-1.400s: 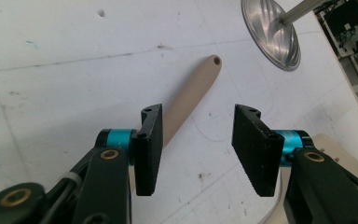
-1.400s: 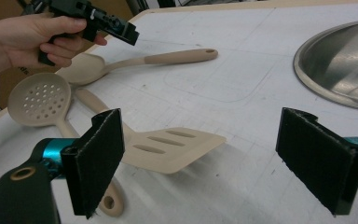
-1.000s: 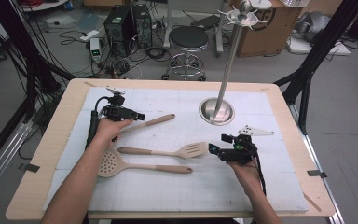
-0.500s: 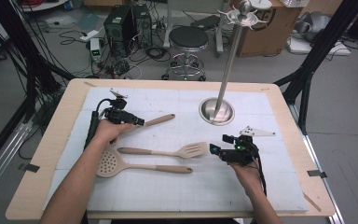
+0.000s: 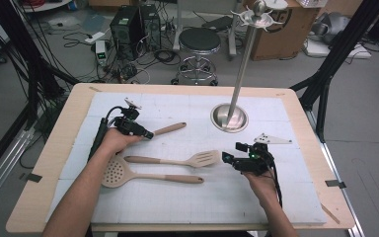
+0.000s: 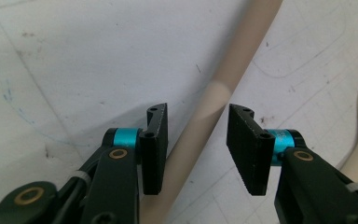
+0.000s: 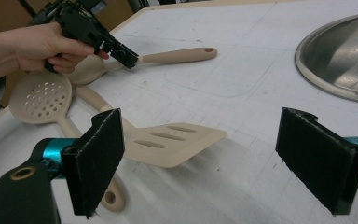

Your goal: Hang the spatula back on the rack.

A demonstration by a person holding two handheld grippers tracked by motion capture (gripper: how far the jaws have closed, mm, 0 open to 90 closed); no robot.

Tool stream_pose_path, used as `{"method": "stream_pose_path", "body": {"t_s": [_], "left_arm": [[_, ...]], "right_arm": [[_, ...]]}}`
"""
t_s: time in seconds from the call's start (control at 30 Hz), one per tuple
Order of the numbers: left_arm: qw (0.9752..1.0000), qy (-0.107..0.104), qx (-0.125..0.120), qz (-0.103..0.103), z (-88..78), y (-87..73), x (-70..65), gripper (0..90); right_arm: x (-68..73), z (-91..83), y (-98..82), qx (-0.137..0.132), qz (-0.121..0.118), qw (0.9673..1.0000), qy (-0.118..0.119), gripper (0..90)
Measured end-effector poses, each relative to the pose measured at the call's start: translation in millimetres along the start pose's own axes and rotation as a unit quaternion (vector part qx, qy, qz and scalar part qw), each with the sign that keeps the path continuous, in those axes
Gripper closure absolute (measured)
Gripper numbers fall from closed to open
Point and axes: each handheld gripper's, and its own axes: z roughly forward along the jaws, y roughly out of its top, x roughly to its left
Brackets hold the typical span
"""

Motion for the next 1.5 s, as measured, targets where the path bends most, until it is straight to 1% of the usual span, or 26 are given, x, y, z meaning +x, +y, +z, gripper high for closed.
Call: {"method": "stream_pose_path", "body": {"t_s": [0.07,0.13,0.23,0.3,0.43,0.53,0.57,0.6,0.63,0.7,0.73,0.77,0.8,0.83,0.87,0.9,0.97,1.0,1.07,1.17,1.23,1.3,1.37,1.43,1.5], "left_arm": [[0.9998,0.012,0.002,0.018,0.8,-0.2,-4.3,59.3],[0.9989,0.025,0.006,0.039,1.3,-0.3,-7.9,59.5],[0.9973,0.043,0.01,0.059,2.8,-0.2,-13.4,59.8],[0.9962,0.055,0.012,0.067,3.9,-0.2,-16.9,59.8],[0.9932,0.074,0.017,0.089,5.1,-0.1,-22.1,61.6],[0.9898,0.087,0.018,0.111,5.7,-0.7,-25.0,64.2],[0.9891,0.088,0.017,0.117,5.7,-0.8,-24.9,65.4],[0.9889,0.088,0.018,0.118,5.1,-0.6,-23.9,67.2],[0.9893,0.086,0.016,0.116,4.4,-0.4,-22.1,69.9],[0.9909,0.072,0.013,0.113,2.8,-0.4,-16.9,72.4],[0.9913,0.07,0.011,0.111,2.4,-0.2,-15.4,73.3],[0.9903,0.074,0.016,0.116,1.3,1.1,-14.8,74.2],[0.9893,0.084,0.018,0.118,0.4,2.2,-14.5,75.2],[0.9875,0.096,0.024,0.123,-0.7,3.5,-13.7,76.1],[0.9869,0.104,0.024,0.121,-1.7,4.3,-12.1,77.1],[0.9874,0.105,0.023,0.116,-3.6,5.0,-9.3,77.7],[0.99,0.098,0.014,0.101,-7.7,5.0,-3.2,78.2],[0.9907,0.097,0.008,0.095,-9.9,4.9,-0.9,78.3],[0.9911,0.098,-0.008,0.09,-14.9,5.6,1.9,78.5],[0.9901,0.105,-0.037,0.085,-22.3,7.4,4.1,78.5],[0.9894,0.108,-0.051,0.083,-26.6,7.9,5.8,78.6],[0.9892,0.108,-0.055,0.081,-29.9,7.6,8.1,78.6],[0.9881,0.117,-0.06,0.08,-33.8,7.5,9.5,78.6],[0.9884,0.111,-0.075,0.072,-40.1,7.9,12.0,78.6],[0.9873,0.107,-0.095,0.068,-47.1,9.0,12.8,78.6]], "right_arm": [[1.0,-0.1,0.0,0.001,0.003,1.0,0.0,14.7],[0.9,-0.1,0.0,0.0,0.0,1.0,0.001,14.7],[1.5,-0.5,0.0,0.0,0.002,1.0,0.002,14.7],[1.4,-0.4,0.1,-0.001,0.001,1.0,0.002,14.7],[1.6,0.3,0.0,0.0,0.0,1.0,0.002,14.7],[1.7,0.1,0.1,0.0,0.001,1.0,0.001,14.7],[1.8,-0.2,0.1,-0.001,0.002,1.0,0.001,14.7],[1.6,-0.5,0.2,-0.002,0.002,1.0,0.001,14.7],[1.4,-0.8,0.2,-0.002,0.002,1.0,0.0,14.7],[1.0,-1.9,0.4,-0.004,0.003,1.0,0.0,14.7],[0.8,-2.3,0.4,-0.005,0.002,1.0,-0.001,14.7],[0.8,-3.0,0.4,-0.005,0.004,1.0,-0.001,14.7],[0.4,-3.4,0.4,-0.006,0.003,1.0,-0.003,14.7],[0.2,-3.7,0.4,-0.005,0.005,1.0,-0.003,14.7],[-0.1,-3.9,0.4,-0.006,0.006,1.0,-0.003,14.7],[-0.3,-4.1,0.4,-0.006,0.006,1.0,-0.003,14.7],[-0.7,-4.4,0.5,-0.007,0.005,1.0,-0.004,14.7],[-1.0,-4.6,0.4,-0.007,0.005,1.0,-0.004,14.7],[-1.8,-4.7,0.4,-0.008,0.005,0.9999,-0.004,14.7],[-1.4,-5.2,0.4,-0.008,0.007,0.9999,-0.004,14.7],[-1.2,-5.5,0.4,-0.009,0.005,0.9999,-0.004,14.7],[-1.0,-6.4,0.4,-0.01,0.006,0.9999,-0.006,14.7],[-1.6,-7.0,0.2,-0.012,0.006,0.9999,-0.005,14.7],[-1.6,-7.1,0.1,-0.012,0.006,0.9999,-0.006,14.7],[-0.9,-6.9,0.0,-0.009,0.006,0.9999,-0.005,14.7]]}}
